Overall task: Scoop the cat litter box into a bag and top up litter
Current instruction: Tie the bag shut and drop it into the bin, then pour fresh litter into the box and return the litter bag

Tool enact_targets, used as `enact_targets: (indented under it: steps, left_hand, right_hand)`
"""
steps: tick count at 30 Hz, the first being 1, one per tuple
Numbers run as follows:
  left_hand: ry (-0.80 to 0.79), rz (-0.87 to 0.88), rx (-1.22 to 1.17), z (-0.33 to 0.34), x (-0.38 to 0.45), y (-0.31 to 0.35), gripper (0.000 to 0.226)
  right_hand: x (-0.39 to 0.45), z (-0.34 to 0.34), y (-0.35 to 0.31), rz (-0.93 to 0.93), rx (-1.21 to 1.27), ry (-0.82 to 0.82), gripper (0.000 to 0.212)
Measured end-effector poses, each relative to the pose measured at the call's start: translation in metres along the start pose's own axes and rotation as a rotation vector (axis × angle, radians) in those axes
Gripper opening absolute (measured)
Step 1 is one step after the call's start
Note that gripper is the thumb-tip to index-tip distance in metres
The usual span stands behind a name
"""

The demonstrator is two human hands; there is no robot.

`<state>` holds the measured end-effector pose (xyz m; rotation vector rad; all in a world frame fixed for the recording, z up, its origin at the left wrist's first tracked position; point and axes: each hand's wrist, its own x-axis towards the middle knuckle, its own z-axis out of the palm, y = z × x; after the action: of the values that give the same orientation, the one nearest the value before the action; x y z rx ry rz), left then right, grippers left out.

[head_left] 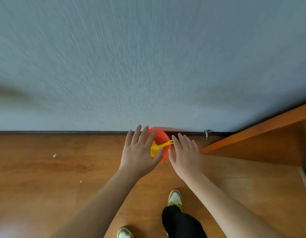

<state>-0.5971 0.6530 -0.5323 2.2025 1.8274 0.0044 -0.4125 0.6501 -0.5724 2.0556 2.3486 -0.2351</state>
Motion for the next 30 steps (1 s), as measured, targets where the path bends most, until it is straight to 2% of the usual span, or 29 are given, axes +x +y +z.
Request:
enact_targets:
  steps: [7, 13, 18, 21, 27, 30]
  left_hand:
    - [-0.015, -0.030, -0.015, -0.125, -0.059, 0.029, 0.077]
    - [-0.057, -0.014, -0.001, -0.199, -0.117, 0.038, 0.081]
    - [-0.008, 0.076, 0.041, -0.254, -0.166, 0.044, 0.091]
    - [0.045, 0.140, 0.072, -0.282, -0.194, 0.051, 0.084]
    - [0.029, 0.302, 0.108, -0.316, -0.247, 0.078, 0.080]
    - [0.000, 0.428, 0.120, -0.330, -0.272, 0.119, 0.089]
  right_hand:
    - [-0.055, -0.136, -0.025, 0.014, 0.016, -0.012, 0.060]
    - [-0.109, -0.224, -0.053, 0.014, 0.004, -0.014, 0.062]
    - [-0.160, -0.283, -0.083, 0.113, -0.012, 0.071, 0.051]
    - [-0.196, -0.316, -0.099, 0.196, 0.035, 0.133, 0.048]
    - [-0.277, -0.359, -0.102, 0.312, 0.072, 0.060, 0.052]
    - [-0.321, -0.378, -0.091, 0.427, 0.071, 0.053, 0.053]
